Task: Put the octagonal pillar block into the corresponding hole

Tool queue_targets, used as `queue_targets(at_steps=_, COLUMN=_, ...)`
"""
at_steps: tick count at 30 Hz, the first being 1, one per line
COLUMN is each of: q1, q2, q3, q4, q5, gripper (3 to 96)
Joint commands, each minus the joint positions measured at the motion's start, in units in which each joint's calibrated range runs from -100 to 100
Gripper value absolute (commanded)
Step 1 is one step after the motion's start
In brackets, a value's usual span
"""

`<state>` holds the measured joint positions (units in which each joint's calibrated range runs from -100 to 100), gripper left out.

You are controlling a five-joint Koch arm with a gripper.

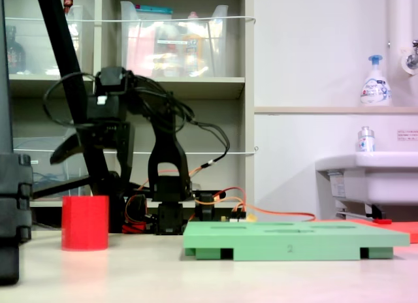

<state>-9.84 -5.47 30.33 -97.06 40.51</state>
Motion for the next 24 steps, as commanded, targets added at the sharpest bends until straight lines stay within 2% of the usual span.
queue_targets(at_steps=1, q1=0.2, q2=-0.3, q3=-1.8, q4=-2.9, q5=0.0, gripper=84.5)
queue_targets(at_steps=24, q1=-2.0, q2=6.2, q3=-10.5, q4=12.0, q5=-3.4, gripper=83.7)
